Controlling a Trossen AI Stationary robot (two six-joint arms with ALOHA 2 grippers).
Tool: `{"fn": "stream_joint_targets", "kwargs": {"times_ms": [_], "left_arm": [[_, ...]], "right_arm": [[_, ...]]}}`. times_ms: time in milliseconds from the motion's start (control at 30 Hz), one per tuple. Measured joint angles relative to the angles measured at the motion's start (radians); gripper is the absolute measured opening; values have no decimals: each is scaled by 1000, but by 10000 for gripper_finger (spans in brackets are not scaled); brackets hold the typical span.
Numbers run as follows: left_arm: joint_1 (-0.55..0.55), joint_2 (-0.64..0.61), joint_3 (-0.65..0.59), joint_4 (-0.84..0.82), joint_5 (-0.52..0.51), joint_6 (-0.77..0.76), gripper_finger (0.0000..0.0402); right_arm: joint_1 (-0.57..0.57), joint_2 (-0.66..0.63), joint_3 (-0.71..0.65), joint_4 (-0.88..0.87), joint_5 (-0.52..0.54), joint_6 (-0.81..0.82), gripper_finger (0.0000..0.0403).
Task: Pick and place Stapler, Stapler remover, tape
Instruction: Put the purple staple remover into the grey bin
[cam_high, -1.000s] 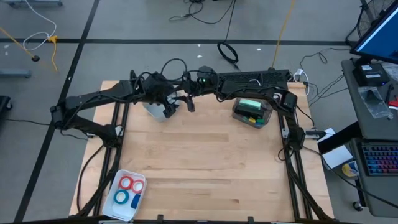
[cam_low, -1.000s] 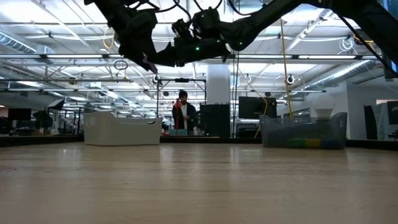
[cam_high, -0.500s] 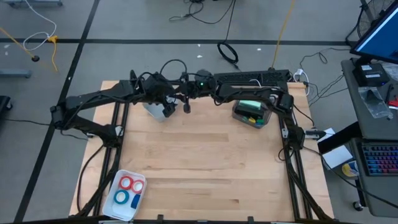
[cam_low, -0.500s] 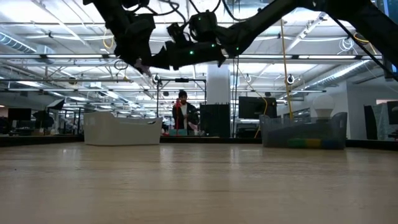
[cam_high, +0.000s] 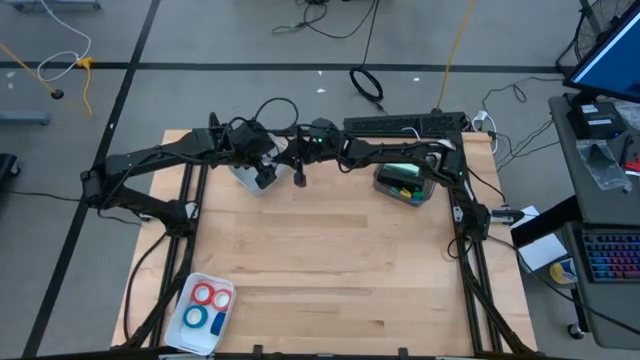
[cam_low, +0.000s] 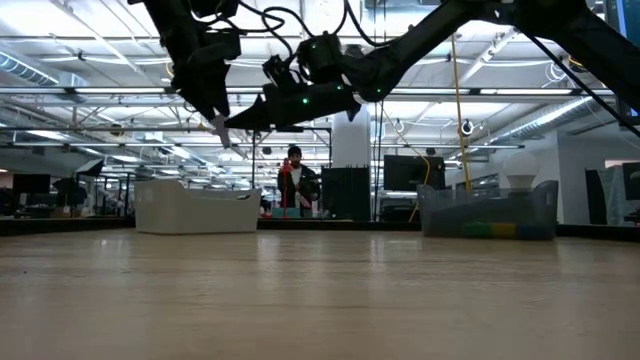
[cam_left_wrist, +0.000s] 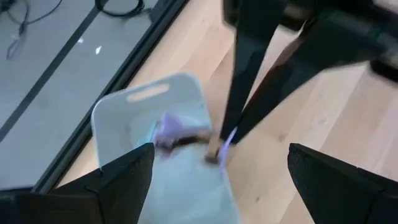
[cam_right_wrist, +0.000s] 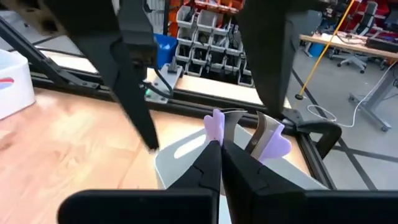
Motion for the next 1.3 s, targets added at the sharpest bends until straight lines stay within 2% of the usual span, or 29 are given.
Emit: {"fn": "stream_joint_targets", "kwargs": {"times_ms": [300,533,733,1067,1300], "left_arm": [[3,0,0,-122,-106,-33,365],[5,-8,0,-151,-156,-77,365],[12,-48,0,-152,-280,-145,365],[14,-111,0,-135,-285,-155,365],[14,-116,0,-136,-274,-135,365]], "right_arm": [[-1,4,0,-16,1,7,1],[-1,87,2,8,-1,36,0],[-1,159,90,3,-1,86,0],[-1,314,305,-149,-2,131,0],[-3,318,326,-223,2,77,0]]}}
